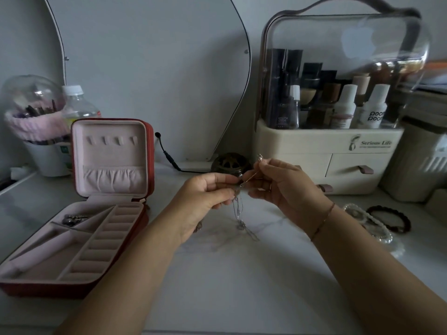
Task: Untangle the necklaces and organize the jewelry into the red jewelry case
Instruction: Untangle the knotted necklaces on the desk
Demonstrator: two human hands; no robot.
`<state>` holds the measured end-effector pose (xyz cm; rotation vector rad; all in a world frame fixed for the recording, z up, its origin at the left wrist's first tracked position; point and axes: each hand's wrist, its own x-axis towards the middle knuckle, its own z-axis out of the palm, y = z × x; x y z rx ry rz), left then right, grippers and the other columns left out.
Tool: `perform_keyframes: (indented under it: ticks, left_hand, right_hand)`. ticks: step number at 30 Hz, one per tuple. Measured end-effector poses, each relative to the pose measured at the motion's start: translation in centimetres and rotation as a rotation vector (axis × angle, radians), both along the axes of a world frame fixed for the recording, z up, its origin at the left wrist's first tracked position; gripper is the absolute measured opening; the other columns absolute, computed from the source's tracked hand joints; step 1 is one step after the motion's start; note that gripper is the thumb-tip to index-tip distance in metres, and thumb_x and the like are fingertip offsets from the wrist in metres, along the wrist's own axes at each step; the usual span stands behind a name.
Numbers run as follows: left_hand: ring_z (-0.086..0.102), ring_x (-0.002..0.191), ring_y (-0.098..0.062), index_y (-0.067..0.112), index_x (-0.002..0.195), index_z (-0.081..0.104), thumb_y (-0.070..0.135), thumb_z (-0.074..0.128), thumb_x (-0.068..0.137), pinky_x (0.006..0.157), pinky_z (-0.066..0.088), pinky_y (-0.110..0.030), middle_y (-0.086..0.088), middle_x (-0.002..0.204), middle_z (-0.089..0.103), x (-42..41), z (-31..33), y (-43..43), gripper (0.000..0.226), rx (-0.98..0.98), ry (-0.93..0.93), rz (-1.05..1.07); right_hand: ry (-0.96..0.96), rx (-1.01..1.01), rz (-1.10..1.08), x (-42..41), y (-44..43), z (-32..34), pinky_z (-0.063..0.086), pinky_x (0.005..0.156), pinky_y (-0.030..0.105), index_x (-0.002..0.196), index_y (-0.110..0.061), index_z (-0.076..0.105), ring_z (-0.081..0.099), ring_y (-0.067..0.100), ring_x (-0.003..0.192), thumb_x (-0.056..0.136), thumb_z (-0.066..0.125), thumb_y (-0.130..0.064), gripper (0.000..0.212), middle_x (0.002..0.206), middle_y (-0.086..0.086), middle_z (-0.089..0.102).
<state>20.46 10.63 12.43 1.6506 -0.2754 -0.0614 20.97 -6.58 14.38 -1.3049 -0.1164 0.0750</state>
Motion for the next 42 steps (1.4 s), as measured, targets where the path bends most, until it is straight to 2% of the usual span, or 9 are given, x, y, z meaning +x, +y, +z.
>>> perform_keyframes:
  ticks: [6, 12, 17, 21, 25, 28, 32, 36, 42]
  left_hand:
    - [0.054, 0.06, -0.004, 0.011, 0.096, 0.07, 0.0, 0.058, 0.089, 0.056, 0.04, -0.015, 0.002, 0.071, 0.066, -0.2, 0.0, 0.3, 0.018, -0.072, 0.068, -0.016]
    - [0.05, 0.057, -0.006, 0.007, 0.105, 0.068, 0.011, 0.06, 0.089, 0.051, 0.038, -0.015, -0.001, 0.078, 0.067, -0.3, -0.1, 0.1, 0.018, -0.105, 0.139, -0.066]
    - [0.056, 0.07, -0.004, 0.015, 0.107, 0.068, 0.036, 0.069, 0.069, 0.064, 0.04, -0.019, 0.006, 0.088, 0.07, -0.7, 0.0, -0.3, 0.043, 0.037, 0.076, -0.102]
    - [0.064, 0.082, -0.005, 0.013, 0.11, 0.065, 0.016, 0.069, 0.081, 0.074, 0.041, -0.022, 0.001, 0.087, 0.074, -0.8, -0.1, -0.8, 0.029, 0.139, 0.085, -0.127]
    - [0.064, 0.071, -0.01, 0.011, 0.103, 0.067, 0.006, 0.061, 0.089, 0.076, 0.046, -0.026, -0.002, 0.07, 0.07, -0.5, -0.4, -0.6, 0.016, 0.105, 0.1, -0.101]
    - [0.061, 0.065, -0.01, 0.008, 0.099, 0.069, 0.009, 0.059, 0.091, 0.074, 0.048, -0.03, -0.002, 0.064, 0.066, -0.3, -0.4, -0.3, 0.013, 0.08, 0.084, -0.061]
    - [0.056, 0.058, -0.006, 0.01, 0.09, 0.068, 0.014, 0.058, 0.092, 0.066, 0.047, -0.023, 0.003, 0.058, 0.06, 0.0, -0.5, 0.0, 0.011, 0.096, 0.022, 0.009]
    - [0.053, 0.059, -0.007, 0.012, 0.088, 0.067, 0.02, 0.056, 0.094, 0.063, 0.047, -0.018, 0.004, 0.059, 0.056, 0.0, -0.2, 0.0, 0.015, 0.025, -0.046, 0.012]
    - [0.048, 0.06, -0.013, 0.012, 0.085, 0.065, 0.029, 0.06, 0.082, 0.066, 0.044, -0.025, 0.001, 0.058, 0.052, -0.2, 0.3, -0.1, 0.018, -0.115, -0.1, -0.011]
  right_hand:
    - [-0.008, -0.039, -0.023, -0.1, -0.1, 0.0, 0.054, 0.063, 0.029, 0.091, -0.008, 0.057, 0.064, 0.018, 0.065, 0.101, 0.04, -0.013, 0.02, 0.076, 0.01, 0.069]
    - [-0.026, -0.018, -0.012, -0.1, -0.1, 0.0, 0.053, 0.052, 0.026, 0.093, -0.007, 0.056, 0.067, 0.019, 0.06, 0.1, 0.041, -0.013, 0.017, 0.072, 0.01, 0.068]
    - [-0.049, 0.023, 0.03, -0.1, 0.0, 0.0, 0.054, 0.052, 0.026, 0.094, -0.004, 0.055, 0.067, 0.019, 0.061, 0.099, 0.043, -0.011, 0.014, 0.072, 0.012, 0.067]
    - [-0.072, 0.037, 0.051, -0.2, 0.1, -0.2, 0.057, 0.059, 0.029, 0.093, -0.005, 0.054, 0.066, 0.02, 0.063, 0.098, 0.044, -0.01, 0.013, 0.076, 0.013, 0.065]
    - [-0.067, 0.0, -0.004, 0.1, -0.1, -0.3, 0.056, 0.064, 0.028, 0.09, -0.009, 0.055, 0.067, 0.019, 0.065, 0.099, 0.043, -0.013, 0.016, 0.076, 0.01, 0.067]
    - [-0.011, -0.012, -0.057, 0.3, -0.3, -0.6, 0.054, 0.074, 0.032, 0.092, -0.01, 0.055, 0.069, 0.02, 0.071, 0.1, 0.041, -0.016, 0.017, 0.08, 0.009, 0.069]
    - [0.057, -0.008, -0.068, 0.6, 0.0, -0.9, 0.053, 0.075, 0.032, 0.089, -0.01, 0.052, 0.07, 0.021, 0.072, 0.101, 0.039, -0.015, 0.019, 0.083, 0.012, 0.07]
    - [0.218, 0.042, 0.016, 0.5, 0.3, -0.9, 0.051, 0.084, 0.04, 0.087, -0.006, 0.053, 0.067, 0.026, 0.075, 0.101, 0.037, -0.013, 0.022, 0.082, 0.015, 0.067]
    - [0.436, 0.122, 0.232, -0.2, 0.5, -0.8, 0.058, 0.066, 0.037, 0.091, -0.006, 0.052, 0.069, 0.029, 0.072, 0.098, 0.041, -0.019, 0.019, 0.084, 0.019, 0.068]
